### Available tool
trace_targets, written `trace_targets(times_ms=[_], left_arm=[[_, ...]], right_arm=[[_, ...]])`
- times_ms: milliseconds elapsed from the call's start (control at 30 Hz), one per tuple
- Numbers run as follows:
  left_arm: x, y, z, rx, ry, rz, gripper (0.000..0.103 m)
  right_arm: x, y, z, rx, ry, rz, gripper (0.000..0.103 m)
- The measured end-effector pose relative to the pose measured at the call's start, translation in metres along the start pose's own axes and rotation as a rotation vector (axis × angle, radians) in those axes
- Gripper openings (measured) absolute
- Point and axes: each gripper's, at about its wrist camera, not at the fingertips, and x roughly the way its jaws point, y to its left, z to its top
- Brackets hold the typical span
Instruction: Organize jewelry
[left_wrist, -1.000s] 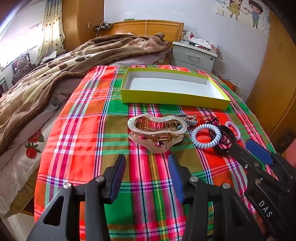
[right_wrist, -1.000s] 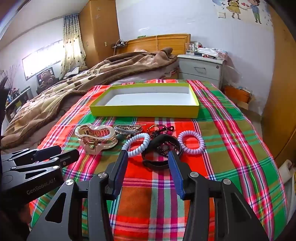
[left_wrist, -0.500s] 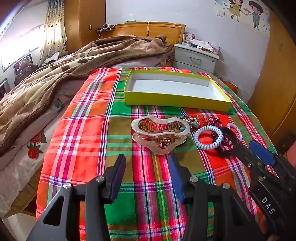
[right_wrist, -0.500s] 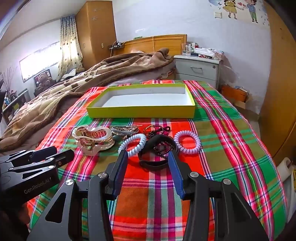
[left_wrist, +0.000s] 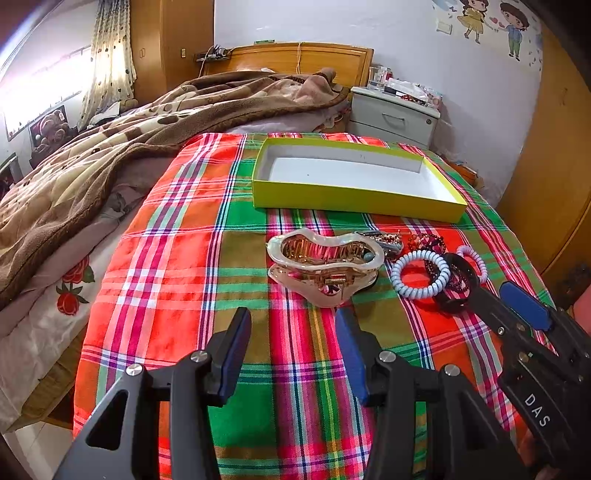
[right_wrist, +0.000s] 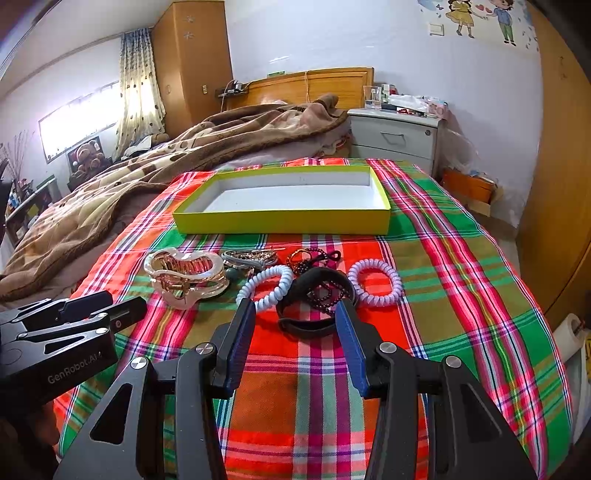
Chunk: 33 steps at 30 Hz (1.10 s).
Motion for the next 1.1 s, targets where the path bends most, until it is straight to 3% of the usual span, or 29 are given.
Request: trace_targets(times_ms=[1100], left_arm=[[-0.0030, 0.0017, 0.0008, 0.001, -0.003, 0.006, 0.049]], right_arm=[[-0.0006, -0.0018, 0.0008, 0.001, -0.001, -0.002, 0.046]])
